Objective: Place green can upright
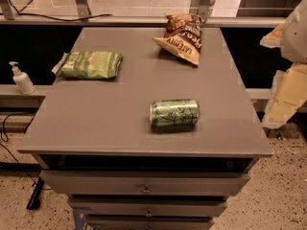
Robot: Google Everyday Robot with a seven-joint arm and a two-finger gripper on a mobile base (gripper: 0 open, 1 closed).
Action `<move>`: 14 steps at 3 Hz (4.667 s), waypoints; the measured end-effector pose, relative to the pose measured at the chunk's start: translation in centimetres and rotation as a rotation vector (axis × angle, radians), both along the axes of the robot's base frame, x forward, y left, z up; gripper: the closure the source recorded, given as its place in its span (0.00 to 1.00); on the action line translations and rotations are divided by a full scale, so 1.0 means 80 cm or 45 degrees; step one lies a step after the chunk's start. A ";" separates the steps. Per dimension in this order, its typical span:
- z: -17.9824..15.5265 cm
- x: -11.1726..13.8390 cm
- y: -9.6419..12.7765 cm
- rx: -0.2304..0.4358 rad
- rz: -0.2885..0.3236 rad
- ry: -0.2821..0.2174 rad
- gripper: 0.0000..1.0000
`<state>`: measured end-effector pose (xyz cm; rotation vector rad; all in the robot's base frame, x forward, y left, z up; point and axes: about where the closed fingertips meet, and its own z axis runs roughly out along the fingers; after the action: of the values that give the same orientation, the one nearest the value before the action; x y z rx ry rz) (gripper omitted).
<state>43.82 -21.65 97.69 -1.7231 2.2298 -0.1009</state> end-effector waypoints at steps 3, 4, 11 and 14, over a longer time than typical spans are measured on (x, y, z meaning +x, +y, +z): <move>-0.019 0.014 0.057 0.101 0.116 -0.007 0.00; -0.042 0.022 0.107 0.143 0.203 -0.021 0.00; -0.169 0.095 0.226 -0.048 0.299 0.030 0.64; -0.101 0.146 0.187 0.339 0.218 0.018 1.00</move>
Offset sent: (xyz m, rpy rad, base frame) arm 0.0121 0.0234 -0.0083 0.0725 0.0078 0.0561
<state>55.49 -6.67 89.62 -1.7590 1.9885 0.2372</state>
